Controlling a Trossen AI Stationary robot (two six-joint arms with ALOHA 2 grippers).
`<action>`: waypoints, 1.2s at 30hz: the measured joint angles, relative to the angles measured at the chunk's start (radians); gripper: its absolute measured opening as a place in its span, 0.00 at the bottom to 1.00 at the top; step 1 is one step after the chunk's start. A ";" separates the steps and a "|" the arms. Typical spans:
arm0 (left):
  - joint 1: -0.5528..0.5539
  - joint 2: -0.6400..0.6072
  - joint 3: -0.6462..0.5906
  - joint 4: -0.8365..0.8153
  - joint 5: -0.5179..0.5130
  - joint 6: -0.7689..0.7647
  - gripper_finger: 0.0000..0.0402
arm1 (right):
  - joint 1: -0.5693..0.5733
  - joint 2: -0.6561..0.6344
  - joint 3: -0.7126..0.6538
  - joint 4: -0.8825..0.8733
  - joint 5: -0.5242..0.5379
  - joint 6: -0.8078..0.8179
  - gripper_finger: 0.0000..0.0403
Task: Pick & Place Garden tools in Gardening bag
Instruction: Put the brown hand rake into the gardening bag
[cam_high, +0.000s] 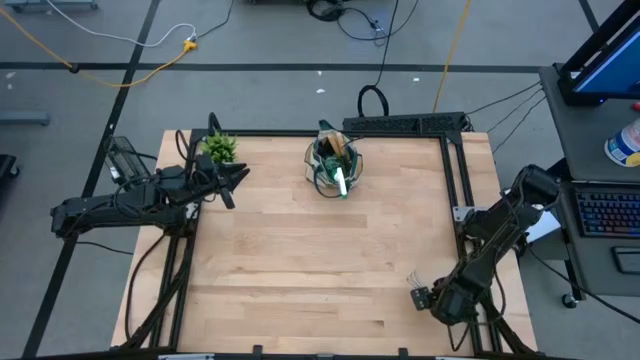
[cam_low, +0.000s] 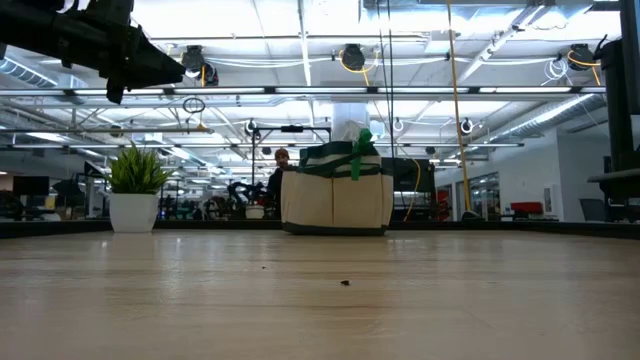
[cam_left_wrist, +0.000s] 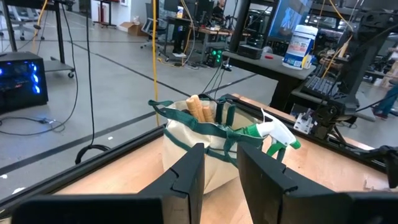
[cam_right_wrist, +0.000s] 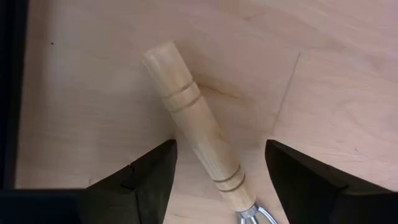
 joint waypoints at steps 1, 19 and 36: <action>0.000 0.000 0.000 0.000 0.000 -0.002 0.25 | 0.000 0.012 0.001 -0.001 0.007 -0.005 0.60; 0.000 0.000 0.000 0.001 0.000 -0.036 0.25 | -0.019 0.032 -0.003 0.001 0.004 -0.010 0.22; 0.000 0.000 0.000 0.000 0.000 -0.036 0.25 | -0.105 0.035 -0.004 0.005 0.125 -0.039 0.15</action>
